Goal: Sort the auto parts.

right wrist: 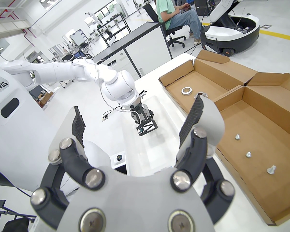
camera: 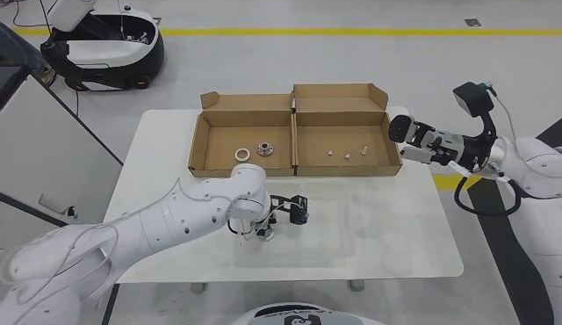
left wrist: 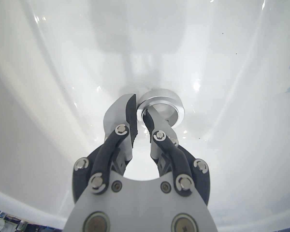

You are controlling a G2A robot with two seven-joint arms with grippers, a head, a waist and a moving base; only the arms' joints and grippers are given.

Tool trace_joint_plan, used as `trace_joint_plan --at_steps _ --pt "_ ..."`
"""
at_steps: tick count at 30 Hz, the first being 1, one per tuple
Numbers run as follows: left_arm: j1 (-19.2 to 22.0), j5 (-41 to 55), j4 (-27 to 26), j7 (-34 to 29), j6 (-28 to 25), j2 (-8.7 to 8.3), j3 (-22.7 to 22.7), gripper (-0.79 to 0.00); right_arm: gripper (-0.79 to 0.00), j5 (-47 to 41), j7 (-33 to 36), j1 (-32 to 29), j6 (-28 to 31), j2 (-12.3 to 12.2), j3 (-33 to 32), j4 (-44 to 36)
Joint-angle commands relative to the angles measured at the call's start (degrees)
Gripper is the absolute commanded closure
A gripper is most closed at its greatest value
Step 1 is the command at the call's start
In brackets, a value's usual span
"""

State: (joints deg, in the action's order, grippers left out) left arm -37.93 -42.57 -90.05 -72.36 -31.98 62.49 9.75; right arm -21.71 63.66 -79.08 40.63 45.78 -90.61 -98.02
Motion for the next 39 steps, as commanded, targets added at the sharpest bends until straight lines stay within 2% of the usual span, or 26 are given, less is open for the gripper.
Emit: trace_joint_plan --at_steps 1,6,10,15,19,25,29,33,35,39 --pt "0.21 0.04 0.39 -0.14 0.15 0.24 -0.01 0.000 -0.785 0.00 0.00 0.00 0.00 0.00 0.00 0.00" --pt "1.91 -0.15 -0.82 -1.11 1.12 0.43 -0.01 0.000 -0.785 0.00 0.00 0.00 0.00 0.00 0.00 0.00" --pt "6.03 2.86 -4.09 -1.86 1.90 -0.15 -0.01 0.000 -0.785 0.00 0.00 0.00 0.00 0.00 0.00 0.00" --pt "12.12 7.69 -9.41 -1.38 1.44 -1.91 0.51 0.000 -0.785 0.00 0.00 0.00 0.00 0.00 0.00 0.00" --pt "13.79 10.63 -13.53 0.44 0.14 -3.98 4.45 0.000 -0.785 0.00 0.00 0.00 0.00 0.00 0.00 0.00" --pt "11.39 12.31 -18.21 9.35 -2.86 -7.57 12.56 0.000 -0.785 0.00 0.00 0.00 0.00 0.00 0.00 0.00" --pt "7.59 14.49 -17.44 19.49 -8.23 -9.96 18.69 0.000 -0.785 0.00 0.00 0.00 0.00 0.00 0.00 0.00" --pt "3.53 14.11 -17.04 25.92 -12.85 -12.01 23.57 0.000 -0.785 0.00 0.00 0.00 0.00 0.00 0.00 0.00" --pt "2.37 14.01 -17.79 28.17 -14.73 -12.54 25.08 0.000 -0.785 0.00 0.00 0.00 0.00 0.00 0.00 0.00" --pt "2.37 14.01 -17.79 28.17 -14.73 -12.54 25.08 0.000 -0.785 0.00 0.00 0.00 0.00 0.00 0.00 0.00"
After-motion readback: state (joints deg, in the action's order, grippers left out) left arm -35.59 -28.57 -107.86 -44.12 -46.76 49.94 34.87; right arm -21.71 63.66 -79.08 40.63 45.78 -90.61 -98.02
